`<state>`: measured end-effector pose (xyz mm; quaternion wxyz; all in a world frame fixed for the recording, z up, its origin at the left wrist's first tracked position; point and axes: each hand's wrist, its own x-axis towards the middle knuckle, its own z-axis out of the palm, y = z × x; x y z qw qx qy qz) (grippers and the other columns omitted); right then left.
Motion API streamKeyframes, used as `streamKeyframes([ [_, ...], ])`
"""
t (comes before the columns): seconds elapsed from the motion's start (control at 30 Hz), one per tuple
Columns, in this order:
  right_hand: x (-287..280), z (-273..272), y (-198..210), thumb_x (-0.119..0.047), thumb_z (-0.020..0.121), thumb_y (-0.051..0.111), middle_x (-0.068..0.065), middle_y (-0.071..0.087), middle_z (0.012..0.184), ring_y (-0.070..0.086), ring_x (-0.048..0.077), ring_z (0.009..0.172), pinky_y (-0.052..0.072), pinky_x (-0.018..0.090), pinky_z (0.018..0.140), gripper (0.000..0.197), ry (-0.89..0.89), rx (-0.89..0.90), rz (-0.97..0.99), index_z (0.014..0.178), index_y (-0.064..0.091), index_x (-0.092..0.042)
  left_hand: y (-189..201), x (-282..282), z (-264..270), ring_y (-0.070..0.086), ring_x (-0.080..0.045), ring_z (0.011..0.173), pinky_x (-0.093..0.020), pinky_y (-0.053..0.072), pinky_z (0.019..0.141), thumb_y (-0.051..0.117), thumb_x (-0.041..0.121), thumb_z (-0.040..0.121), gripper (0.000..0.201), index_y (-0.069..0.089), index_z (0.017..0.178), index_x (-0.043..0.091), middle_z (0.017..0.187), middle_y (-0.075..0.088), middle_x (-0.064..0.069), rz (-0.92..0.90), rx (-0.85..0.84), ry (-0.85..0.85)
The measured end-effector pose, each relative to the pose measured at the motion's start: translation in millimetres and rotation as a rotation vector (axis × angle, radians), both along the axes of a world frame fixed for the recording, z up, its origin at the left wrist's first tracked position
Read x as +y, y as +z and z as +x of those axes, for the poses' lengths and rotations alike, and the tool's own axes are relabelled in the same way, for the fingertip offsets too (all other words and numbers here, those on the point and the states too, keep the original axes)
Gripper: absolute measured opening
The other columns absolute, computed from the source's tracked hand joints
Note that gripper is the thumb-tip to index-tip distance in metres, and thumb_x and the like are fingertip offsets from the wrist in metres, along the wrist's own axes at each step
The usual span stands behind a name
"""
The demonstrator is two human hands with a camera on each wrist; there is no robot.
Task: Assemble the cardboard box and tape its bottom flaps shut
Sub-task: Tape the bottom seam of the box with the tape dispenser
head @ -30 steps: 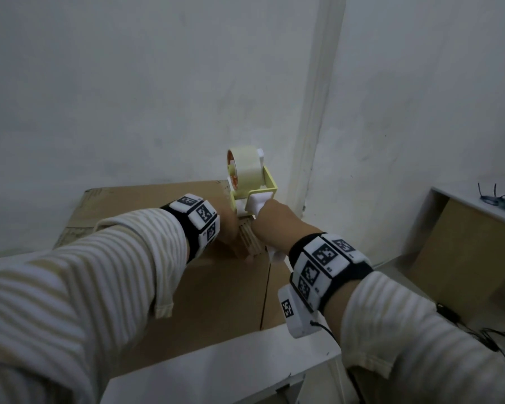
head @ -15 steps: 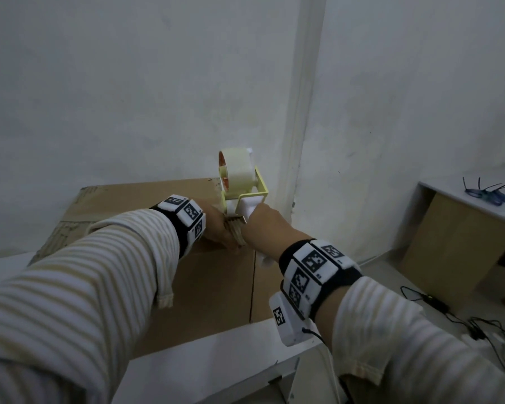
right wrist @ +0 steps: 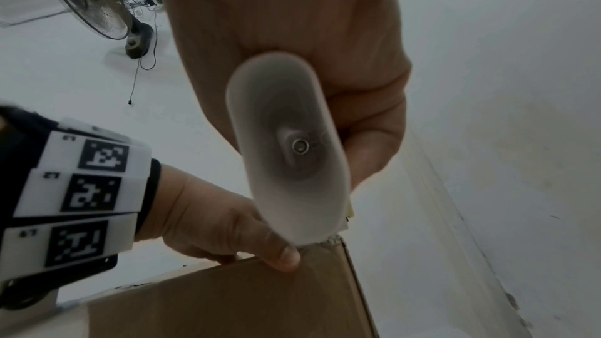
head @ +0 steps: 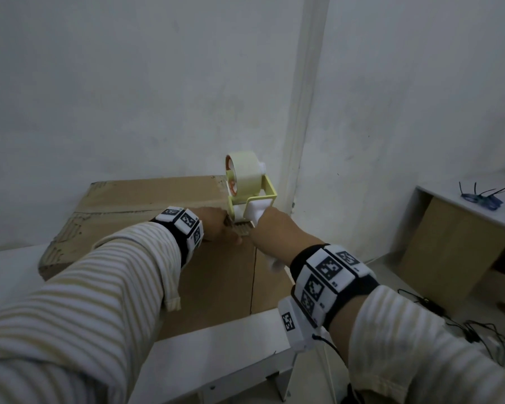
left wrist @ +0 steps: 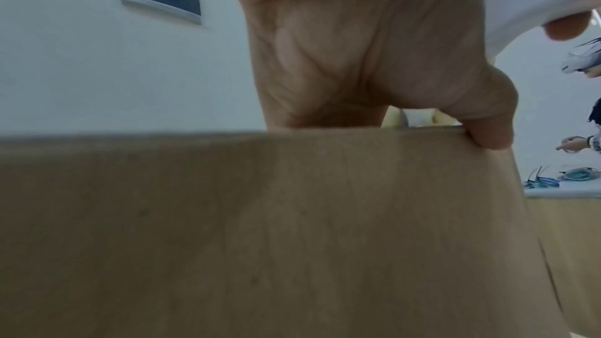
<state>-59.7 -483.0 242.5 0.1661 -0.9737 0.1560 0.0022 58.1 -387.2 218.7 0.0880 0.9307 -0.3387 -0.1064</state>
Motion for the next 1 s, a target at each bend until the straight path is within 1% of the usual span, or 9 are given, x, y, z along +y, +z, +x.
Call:
streamKeyframes([
  [0.07,-0.2,-7.7,-2.0,-0.011,0.083,0.066,0.014,0.058,0.118,0.056,0.022,0.102,0.045,0.029,0.085,0.021,-0.014,0.014,-0.008,0.084,0.045,-0.011,-4.7,3.6,-3.9,0.053,-0.030,0.115,-0.033,0.039,0.093,0.068,0.038,0.081,0.056,0.051,0.128,0.013,0.126,0.057,-0.016,-0.085,-0.008,0.009],
  [0.17,2.5,-20.5,-0.1,-0.006,0.088,0.053,0.019,0.056,0.119,0.053,0.024,0.098,0.038,0.025,0.078,0.017,-0.037,-0.006,0.034,0.077,0.040,-0.008,-13.1,9.7,-5.7,0.056,-0.023,0.110,-0.035,0.043,0.098,0.067,0.045,0.079,0.057,0.047,0.129,0.026,0.124,0.060,-0.001,-0.177,-0.028,-0.009],
  [0.27,5.6,-34.5,1.6,-0.003,0.089,0.043,0.021,0.052,0.108,0.054,0.029,0.098,0.038,0.025,0.071,0.007,-0.062,-0.059,0.070,0.086,0.040,-0.008,-20.5,14.2,-9.0,0.057,-0.021,0.106,-0.040,0.044,0.093,0.056,0.054,0.081,0.047,0.049,0.122,0.031,0.117,0.061,0.004,-0.128,-0.107,-0.017],
  [0.4,4.8,-51.6,-1.9,-0.006,0.089,0.045,0.009,0.045,0.085,0.048,0.023,0.084,0.038,0.025,0.065,0.012,-0.071,-0.060,0.093,0.079,0.040,-0.010,-26.9,17.5,-15.1,0.039,-0.023,0.133,-0.062,0.015,0.107,0.038,0.050,0.090,0.044,0.042,0.132,0.039,0.140,0.048,0.008,-0.002,-0.222,-0.025],
  [0.5,5.4,-63.9,-4.5,-0.007,0.090,0.045,0.008,0.047,0.090,0.048,0.021,0.082,0.038,0.023,0.062,0.005,-0.073,-0.063,0.106,0.086,0.042,-0.010,-23.2,22.5,-26.5,0.039,-0.023,0.135,-0.056,0.010,0.112,0.031,0.051,0.092,0.050,0.045,0.136,0.033,0.142,0.050,0.004,-0.032,-0.208,-0.044],
  [0.63,5.6,-78.1,-6.6,-0.007,0.091,0.043,0.001,0.040,0.072,0.047,0.019,0.078,0.036,0.019,0.055,0.015,-0.067,-0.075,0.124,0.077,0.041,-0.012,-19.5,23.5,-30.8,0.048,-0.023,0.125,-0.053,0.008,0.108,0.026,0.051,0.089,0.055,0.055,0.125,0.022,0.131,0.058,-0.001,-0.028,-0.179,-0.061],
  [0.77,7.6,-80.5,-8.1,-0.005,0.089,0.043,0.000,0.037,0.069,0.039,0.011,0.059,0.030,0.018,0.049,0.025,-0.095,-0.023,0.130,0.067,0.035,-0.015,-21.7,21.7,-31.1,0.051,-0.016,0.110,-0.044,0.018,0.104,0.006,0.075,0.071,0.085,0.058,0.112,0.021,0.120,0.061,0.001,-0.090,-0.133,-0.108],
  [0.87,11.5,-82.5,-13.2,-0.001,0.086,0.045,0.001,0.041,0.070,0.041,0.010,0.059,0.035,0.019,0.050,0.024,-0.107,-0.021,0.156,0.069,0.035,-0.015,-25.2,23.8,-22.0,0.055,-0.021,0.091,-0.051,0.031,0.105,0.027,0.047,0.079,0.026,0.052,0.079,0.040,0.091,0.064,0.004,-0.152,-0.111,-0.081],
  [1.0,11.6,-83.0,-18.1,-0.003,0.083,0.060,0.004,0.049,0.077,0.050,0.015,0.067,0.050,0.028,0.066,0.016,-0.120,0.015,0.162,0.079,0.045,-0.009,-29.3,27.0,-13.4,0.058,-0.022,0.107,-0.036,0.040,0.097,0.048,0.035,0.089,0.032,0.058,0.119,0.032,0.114,0.065,0.001,-0.144,-0.131,-0.084],
])
